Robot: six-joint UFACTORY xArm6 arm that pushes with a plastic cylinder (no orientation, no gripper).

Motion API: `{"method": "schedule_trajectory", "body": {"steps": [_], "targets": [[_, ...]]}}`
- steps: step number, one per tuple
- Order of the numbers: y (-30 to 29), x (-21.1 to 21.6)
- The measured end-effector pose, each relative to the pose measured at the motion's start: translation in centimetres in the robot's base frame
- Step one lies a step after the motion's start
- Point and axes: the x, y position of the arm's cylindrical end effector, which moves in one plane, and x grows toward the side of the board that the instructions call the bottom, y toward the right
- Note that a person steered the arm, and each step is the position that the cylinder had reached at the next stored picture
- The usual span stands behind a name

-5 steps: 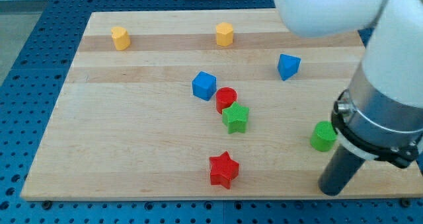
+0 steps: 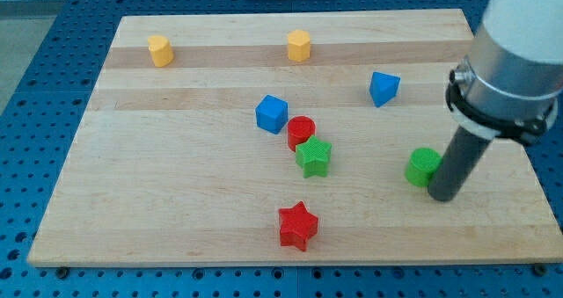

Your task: Push the green circle towards top

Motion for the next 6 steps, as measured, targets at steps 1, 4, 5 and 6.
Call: {"method": "schedule_trajectory", "body": {"steps": [1,4,5,6], "targets": [[0.0,-3.6],[4.3,-2.5],[2.0,2.7],[-0.4,4.4]]}}
